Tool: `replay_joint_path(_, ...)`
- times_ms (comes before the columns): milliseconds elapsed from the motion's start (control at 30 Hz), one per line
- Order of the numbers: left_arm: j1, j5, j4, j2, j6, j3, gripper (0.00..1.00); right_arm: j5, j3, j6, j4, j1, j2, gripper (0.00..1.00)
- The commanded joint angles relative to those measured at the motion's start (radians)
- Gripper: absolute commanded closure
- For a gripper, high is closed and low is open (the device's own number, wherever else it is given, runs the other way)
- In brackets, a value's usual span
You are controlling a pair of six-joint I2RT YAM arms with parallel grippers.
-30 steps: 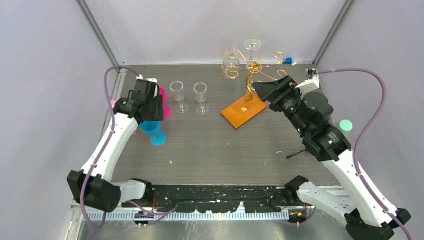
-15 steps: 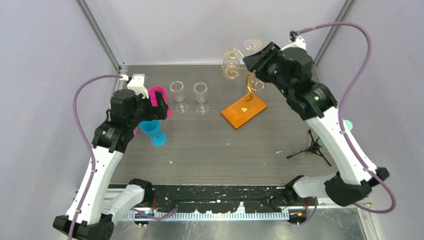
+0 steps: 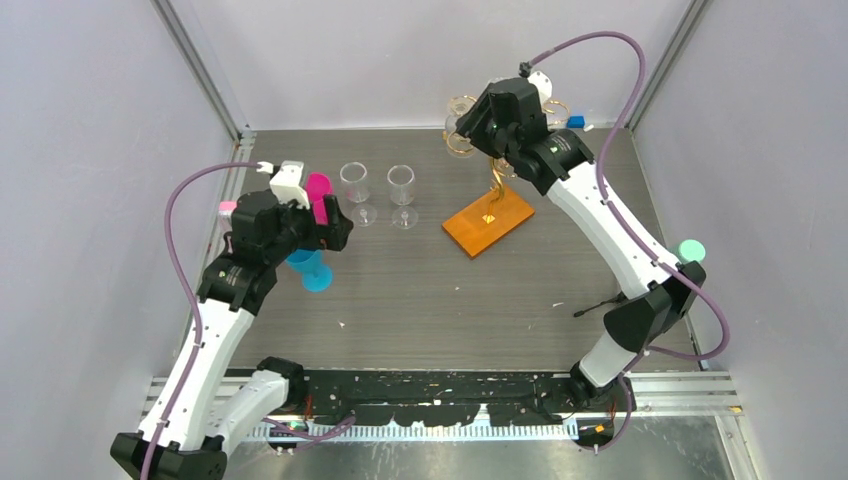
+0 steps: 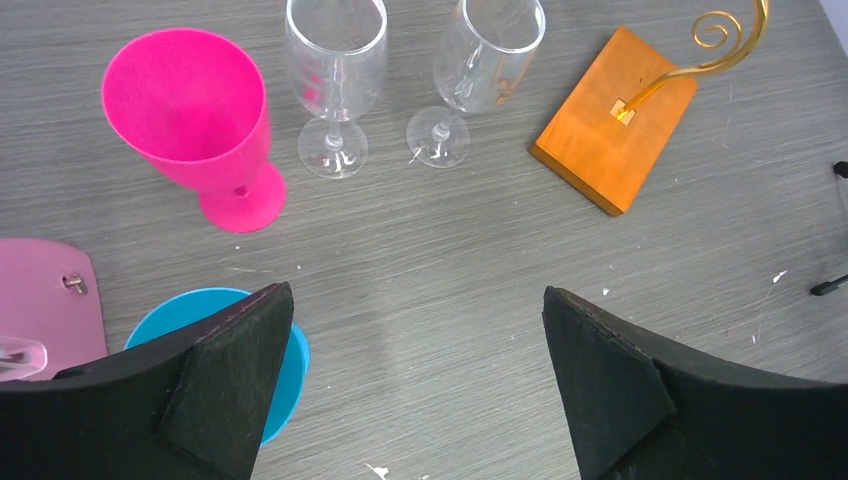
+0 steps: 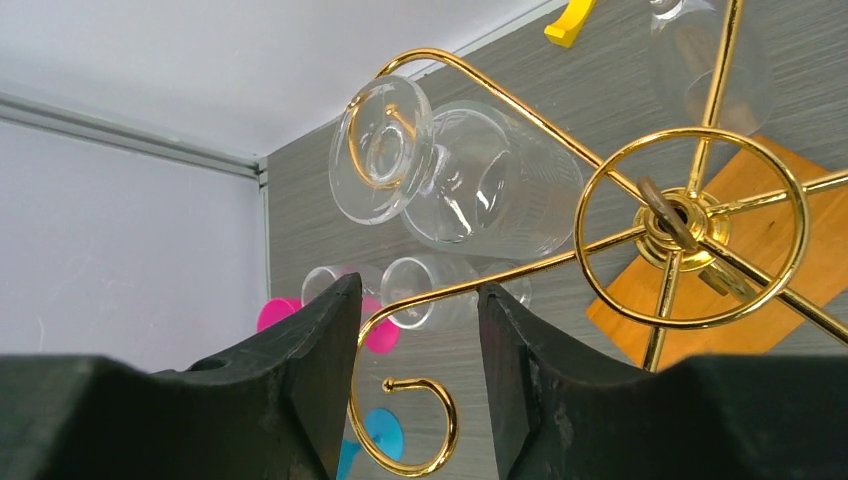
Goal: Take the wine glass off the wine glass rack
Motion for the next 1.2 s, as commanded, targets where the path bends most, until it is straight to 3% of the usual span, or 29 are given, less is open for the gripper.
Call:
replay_joint_path(0,0.005,0.007,0.070,-0.031,0.003,-0.003,0.02,0.060,0.024,0.081,0.115,-0.011,0.001,0.48)
replay_joint_path(300,0.000,-0.004,0.067,-0.039,0.006,-0.006,0.01,0.084,-0.031,0.145,0.200,-0.046,0.005,0.48)
replay_joint_path(567,0.000,-0.012,0.065,-0.038,0.006,-0.008,0.01,0.025,-0.059,0.170,0.234,-0.087,0.025,0.62)
replay_joint_path(1033,0.000,-0.016,0.062,-0.036,0.006,-0.010,0.01,-0.098,-0.126,0.180,0.342,-0.110,0.014,0.62)
replay_joint_path(1167,0.000,-0.016,0.062,-0.037,0.006,-0.011,0.01,-0.105,-0.131,0.172,0.343,-0.113,0.011,0.69)
